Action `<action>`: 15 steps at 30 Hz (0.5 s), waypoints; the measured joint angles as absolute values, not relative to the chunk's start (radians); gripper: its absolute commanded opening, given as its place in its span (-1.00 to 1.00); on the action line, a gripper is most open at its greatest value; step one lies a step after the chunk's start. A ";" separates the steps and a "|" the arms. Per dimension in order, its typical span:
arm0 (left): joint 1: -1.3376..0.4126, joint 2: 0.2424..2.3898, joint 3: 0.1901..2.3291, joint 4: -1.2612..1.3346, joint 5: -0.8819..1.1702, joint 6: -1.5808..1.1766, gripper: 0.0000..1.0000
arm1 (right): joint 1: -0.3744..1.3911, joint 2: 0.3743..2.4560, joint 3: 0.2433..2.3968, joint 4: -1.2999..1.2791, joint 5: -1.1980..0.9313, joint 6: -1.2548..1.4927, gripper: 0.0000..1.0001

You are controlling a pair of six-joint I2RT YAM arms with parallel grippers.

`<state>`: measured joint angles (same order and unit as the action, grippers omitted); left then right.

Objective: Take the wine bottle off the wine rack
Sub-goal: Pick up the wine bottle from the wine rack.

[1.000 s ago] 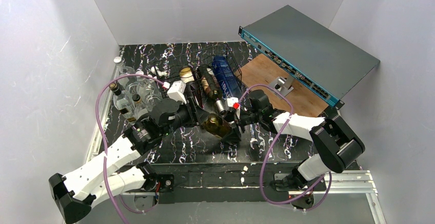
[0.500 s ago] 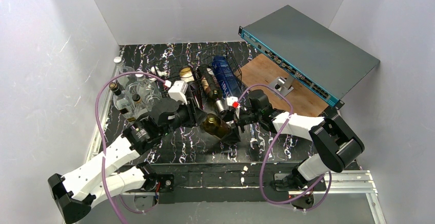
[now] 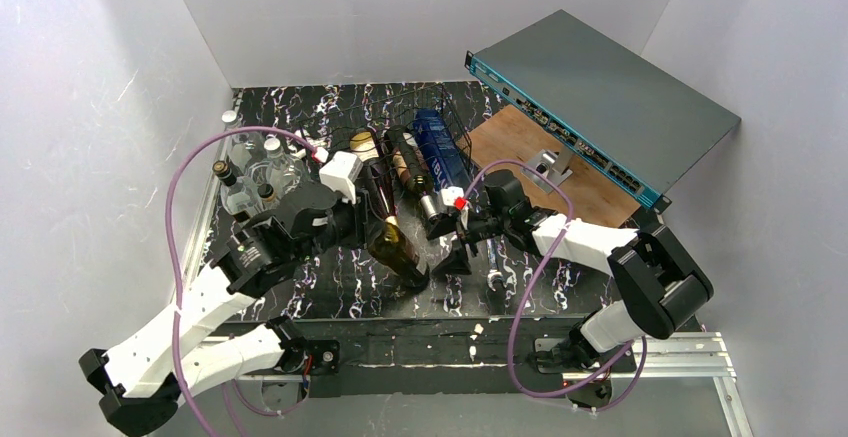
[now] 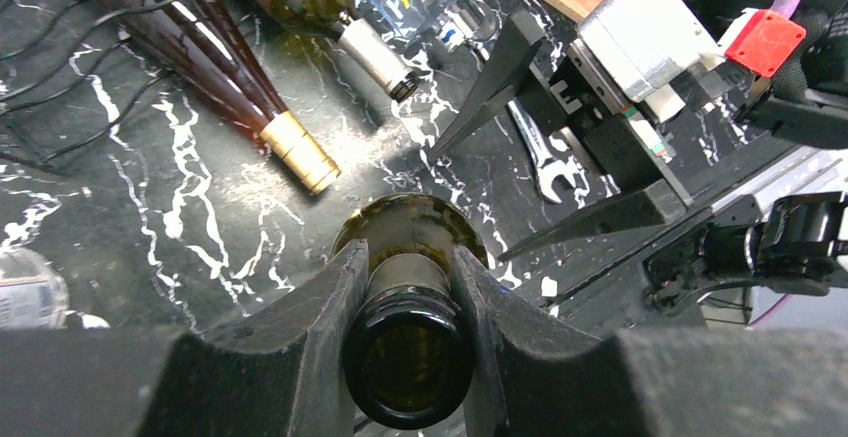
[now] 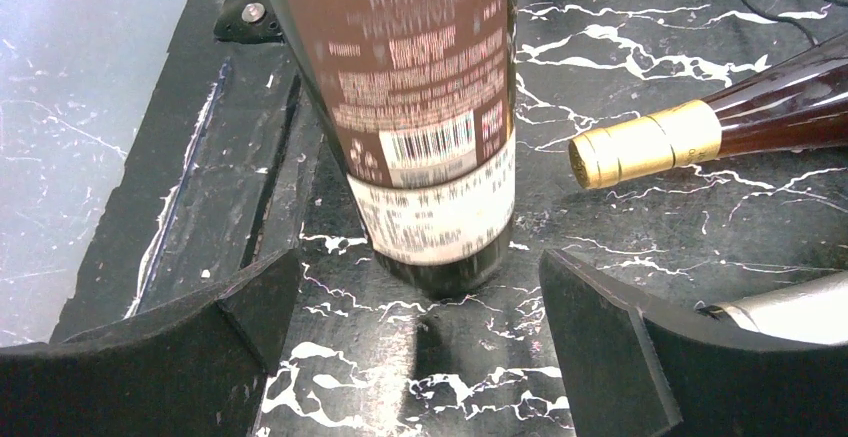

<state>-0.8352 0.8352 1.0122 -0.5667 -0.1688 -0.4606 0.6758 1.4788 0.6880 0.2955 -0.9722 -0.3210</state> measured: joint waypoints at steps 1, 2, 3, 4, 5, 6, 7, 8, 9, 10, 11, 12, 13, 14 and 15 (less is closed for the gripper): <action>-0.835 0.835 1.032 -0.592 -0.173 -0.448 -1.00 | 0.675 1.477 0.692 0.282 -0.976 -0.332 0.97; -0.835 0.835 1.051 -0.613 -0.176 -0.439 -1.00 | 0.673 1.475 0.694 0.274 -0.980 -0.344 0.97; -0.835 0.836 1.071 -0.635 -0.179 -0.428 -1.00 | 0.672 1.474 0.697 0.263 -0.983 -0.352 0.97; -0.835 0.836 1.087 -0.651 -0.183 -0.420 -1.00 | 0.670 1.473 0.698 0.256 -0.986 -0.360 0.97; -0.835 0.836 1.107 -0.674 -0.188 -0.411 -1.00 | 0.669 1.472 0.699 0.246 -0.990 -0.370 0.97; -0.835 0.836 1.121 -0.690 -0.194 -0.403 -1.00 | 0.667 1.472 0.700 0.237 -0.992 -0.375 0.97; -0.835 0.836 1.134 -0.708 -0.202 -0.394 -1.00 | 0.667 1.472 0.701 0.228 -0.995 -0.384 0.97; -0.835 0.836 1.146 -0.726 -0.211 -0.384 -1.00 | 0.665 1.472 0.701 0.220 -0.996 -0.391 0.97; -0.835 0.836 1.154 -0.738 -0.220 -0.376 -1.00 | 0.662 1.472 0.703 0.213 -0.998 -0.397 0.97; -0.835 0.836 1.161 -0.755 -0.232 -0.366 -1.00 | 0.662 1.472 0.704 0.208 -0.998 -0.400 0.97; -0.835 0.837 1.168 -0.772 -0.247 -0.358 -1.00 | 0.661 1.472 0.706 0.204 -0.999 -0.404 0.97; -0.835 0.838 1.174 -0.784 -0.258 -0.349 -1.00 | 0.661 1.472 0.707 0.201 -0.999 -0.408 0.97; -0.835 0.841 1.180 -0.799 -0.277 -0.339 -1.00 | 0.660 1.472 0.707 0.198 -0.999 -0.412 0.97; -0.835 0.842 1.185 -0.810 -0.295 -0.330 -1.00 | 0.660 1.472 0.707 0.194 -0.999 -0.416 0.97; -0.835 0.844 1.188 -0.817 -0.316 -0.320 -1.00 | 0.658 1.472 0.707 0.190 -0.999 -0.419 0.97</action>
